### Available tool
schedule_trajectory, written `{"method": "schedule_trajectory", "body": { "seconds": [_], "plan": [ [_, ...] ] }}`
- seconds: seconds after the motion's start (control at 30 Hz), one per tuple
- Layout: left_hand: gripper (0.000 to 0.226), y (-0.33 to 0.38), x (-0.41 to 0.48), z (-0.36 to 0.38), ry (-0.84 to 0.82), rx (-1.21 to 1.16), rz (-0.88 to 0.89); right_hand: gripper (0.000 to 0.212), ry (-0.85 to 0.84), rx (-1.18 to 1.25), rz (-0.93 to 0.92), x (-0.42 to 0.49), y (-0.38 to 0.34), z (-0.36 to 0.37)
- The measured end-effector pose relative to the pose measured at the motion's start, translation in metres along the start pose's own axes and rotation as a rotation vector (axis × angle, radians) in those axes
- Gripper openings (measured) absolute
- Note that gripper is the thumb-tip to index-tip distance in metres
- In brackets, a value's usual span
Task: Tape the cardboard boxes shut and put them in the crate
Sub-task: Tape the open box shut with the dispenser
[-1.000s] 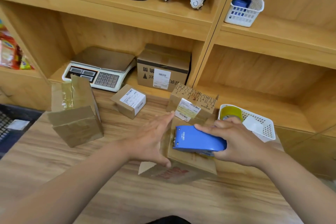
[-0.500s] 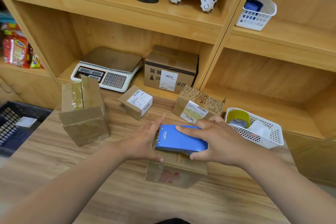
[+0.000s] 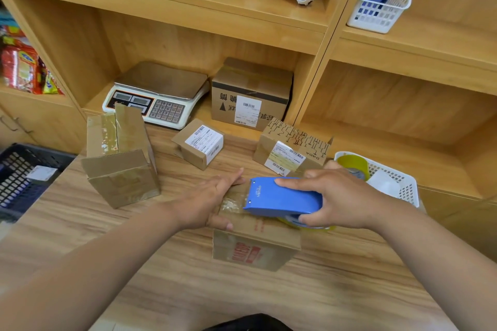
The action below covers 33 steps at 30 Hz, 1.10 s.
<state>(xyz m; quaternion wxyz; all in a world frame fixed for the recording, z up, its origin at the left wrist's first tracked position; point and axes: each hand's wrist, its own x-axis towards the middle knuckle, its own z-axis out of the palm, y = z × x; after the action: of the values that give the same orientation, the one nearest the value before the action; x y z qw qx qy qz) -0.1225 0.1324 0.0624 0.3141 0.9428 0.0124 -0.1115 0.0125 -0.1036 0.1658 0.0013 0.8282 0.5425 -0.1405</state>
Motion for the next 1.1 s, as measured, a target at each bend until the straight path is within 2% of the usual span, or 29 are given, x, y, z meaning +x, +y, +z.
{"method": "schedule_trajectory", "body": {
  "seconds": [0.1,0.3,0.67,1.0,1.1],
  "plan": [
    [0.117,-0.002,0.002,0.002,0.005,0.003,0.024,0.060,-0.031,0.064,0.047,-0.021,0.025,0.003],
    [0.118,-0.006,0.007,0.006,-0.027,0.017,0.012,0.067,-0.045,0.182,0.128,-0.063,0.066,0.008],
    [0.106,-0.007,0.009,0.009,0.007,0.051,0.015,0.074,-0.018,0.252,0.157,-0.093,0.088,0.023],
    [0.107,0.002,0.006,0.011,-0.001,0.057,-0.001,0.073,0.004,0.319,0.168,-0.099,0.096,0.033],
    [0.108,0.003,0.005,0.012,0.007,0.044,-0.006,0.081,0.021,0.405,0.157,-0.104,0.102,0.033]
  ]
}}
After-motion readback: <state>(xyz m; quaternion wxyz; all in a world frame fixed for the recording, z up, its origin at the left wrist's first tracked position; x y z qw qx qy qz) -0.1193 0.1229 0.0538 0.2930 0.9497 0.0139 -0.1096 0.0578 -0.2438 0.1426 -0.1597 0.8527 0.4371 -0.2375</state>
